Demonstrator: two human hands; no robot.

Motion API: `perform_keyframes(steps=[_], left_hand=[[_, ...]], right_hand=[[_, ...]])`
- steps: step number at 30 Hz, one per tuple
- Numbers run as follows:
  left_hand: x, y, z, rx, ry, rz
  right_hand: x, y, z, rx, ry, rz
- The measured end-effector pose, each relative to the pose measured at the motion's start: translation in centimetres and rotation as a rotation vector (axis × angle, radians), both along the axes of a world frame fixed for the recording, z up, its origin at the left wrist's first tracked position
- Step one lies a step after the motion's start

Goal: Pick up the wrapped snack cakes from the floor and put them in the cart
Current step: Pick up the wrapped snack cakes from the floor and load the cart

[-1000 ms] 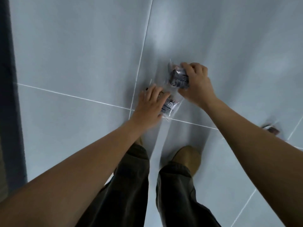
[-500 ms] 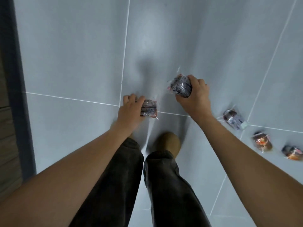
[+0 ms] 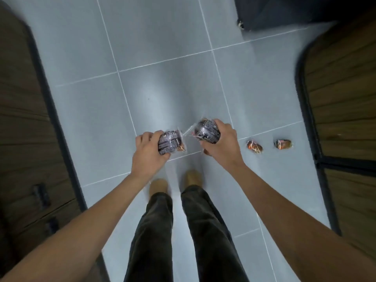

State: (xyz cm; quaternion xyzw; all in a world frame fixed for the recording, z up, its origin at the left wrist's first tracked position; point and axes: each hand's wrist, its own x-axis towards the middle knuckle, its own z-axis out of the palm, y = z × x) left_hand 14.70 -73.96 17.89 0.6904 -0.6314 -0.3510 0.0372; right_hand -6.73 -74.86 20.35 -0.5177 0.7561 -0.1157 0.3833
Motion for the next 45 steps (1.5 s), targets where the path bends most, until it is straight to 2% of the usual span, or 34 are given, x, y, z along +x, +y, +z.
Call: perform_keyframes(steps=[8, 21, 29, 39, 45], left_hand=[[-4.7, 0.9, 15.4, -0.144, 0.110, -0.318], [-17.6, 11.4, 30.1, -0.282, 0.208, -0.987], [-25.7, 27.8, 35.0, -0.293, 0.324, -1.287], [-31.0, 55.1, 36.4, -0.292, 0.434, -1.540], [-32.2, 67.5, 36.3, -0.244, 0.470, -1.670]], right_hand=[[-4.4, 8.9, 14.9, -0.153, 0.039, -0.286], [-9.0, 32.6, 30.2, -0.388, 0.118, -0.940], [-9.7, 52.0, 35.3, -0.569, 0.241, -1.259], [-8.0, 79.0, 36.7, -0.554, 0.329, -1.546], [-7.2, 91.0, 36.3, -0.528, 0.385, -1.679]])
